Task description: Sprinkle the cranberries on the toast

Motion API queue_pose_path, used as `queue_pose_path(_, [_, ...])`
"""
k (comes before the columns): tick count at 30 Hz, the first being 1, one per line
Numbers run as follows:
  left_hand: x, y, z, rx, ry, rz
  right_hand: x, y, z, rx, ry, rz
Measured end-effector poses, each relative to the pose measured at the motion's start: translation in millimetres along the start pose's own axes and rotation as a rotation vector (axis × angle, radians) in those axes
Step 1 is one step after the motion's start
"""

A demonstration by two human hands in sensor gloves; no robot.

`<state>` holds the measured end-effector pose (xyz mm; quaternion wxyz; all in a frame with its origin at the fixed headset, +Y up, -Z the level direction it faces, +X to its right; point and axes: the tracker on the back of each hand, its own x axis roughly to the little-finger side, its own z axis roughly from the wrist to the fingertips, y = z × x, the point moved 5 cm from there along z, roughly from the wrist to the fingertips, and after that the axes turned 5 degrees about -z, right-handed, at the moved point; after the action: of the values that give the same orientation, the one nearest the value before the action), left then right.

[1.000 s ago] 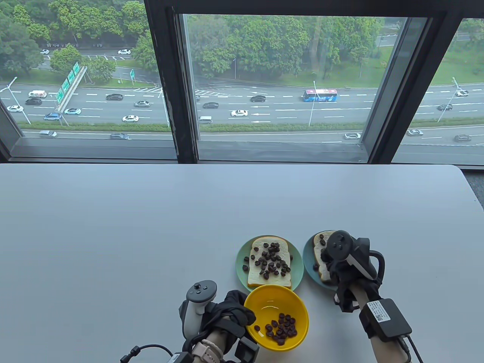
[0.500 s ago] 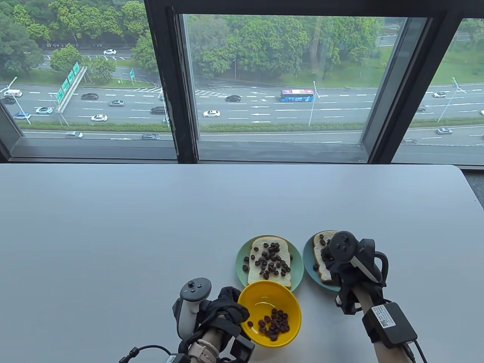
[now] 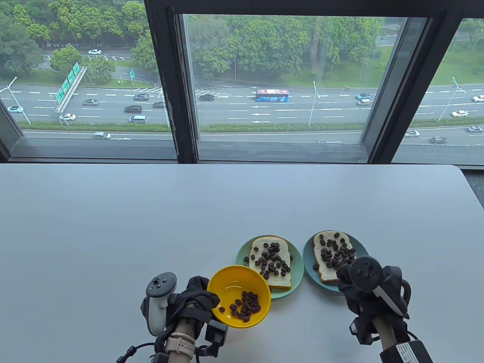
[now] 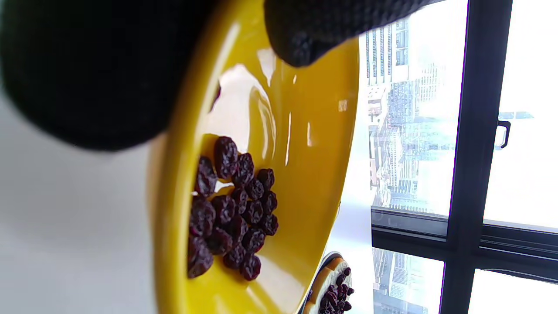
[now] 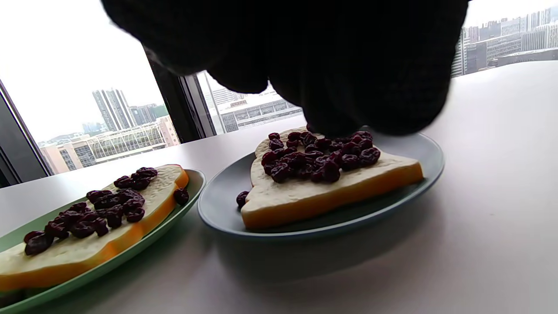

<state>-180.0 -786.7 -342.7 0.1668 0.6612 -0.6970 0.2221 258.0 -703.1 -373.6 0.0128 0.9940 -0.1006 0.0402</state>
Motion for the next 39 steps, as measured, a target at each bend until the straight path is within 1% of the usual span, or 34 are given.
queue_pose_path(2, [0.3, 12.1, -1.3, -0.033, 0.007, -0.019, 3.5, 3.7, 3.3, -0.025, -0.010, 0.001])
queue_pose_path(4, [1.7, 24.8, -1.5, -0.087, 0.012, -0.038, 7.1, 6.5, 5.5, -0.049, -0.009, -0.044])
queue_pose_path(8, [5.3, 39.3, -4.1, -0.120, 0.036, -0.015, 15.8, 11.5, 9.0, -0.070, 0.014, -0.086])
queue_pose_path(12, [11.4, 55.2, -7.2, -0.188, 0.067, -0.018, 30.4, 21.4, 12.1, -0.133, 0.039, -0.095])
queue_pose_path(15, [17.3, 66.9, -10.3, -0.238, 0.104, -0.012, 42.3, 22.2, 13.2, -0.140, 0.067, -0.118])
queue_pose_path(17, [19.9, 75.0, -14.8, -0.281, 0.138, 0.009, 48.7, 22.0, 13.7, -0.140, 0.085, -0.116])
queue_pose_path(19, [22.3, 82.6, -18.9, -0.321, 0.154, -0.006, 55.8, 23.2, 13.7, -0.149, 0.106, -0.101])
queue_pose_path(20, [23.3, 88.3, -20.5, -0.349, 0.160, 0.013, 59.0, 24.2, 13.5, -0.157, 0.116, -0.092])
queue_pose_path(23, [26.9, 105.8, -31.4, -0.489, 0.238, 0.107, 64.2, 25.9, 12.9, -0.174, 0.124, -0.086])
queue_pose_path(27, [30.6, 119.9, -43.9, -0.636, 0.331, 0.190, 63.9, 25.9, 11.9, -0.176, 0.124, -0.091])
queue_pose_path(30, [27.1, 122.6, -48.4, -0.690, 0.354, 0.221, 61.1, 27.3, 11.8, -0.183, 0.114, -0.095])
queue_pose_path(32, [15.7, 122.7, -53.7, -0.752, 0.341, 0.278, 58.3, 28.3, 12.0, -0.185, 0.110, -0.095])
queue_pose_path(33, [6.5, 121.7, -58.8, -0.815, 0.336, 0.353, 56.2, 29.2, 12.1, -0.190, 0.106, -0.094])
queue_pose_path(35, [-6.1, 116.6, -61.3, -0.847, 0.303, 0.447, 52.8, 30.2, 11.7, -0.196, 0.098, -0.093])
queue_pose_path(36, [-13.3, 112.5, -61.1, -0.840, 0.272, 0.478, 51.5, 30.4, 11.5, -0.197, 0.094, -0.091])
queue_pose_path(39, [-47.2, 89.0, -63.7, -0.820, 0.043, 0.542, 47.6, 28.7, 12.0, -0.197, 0.086, -0.067])
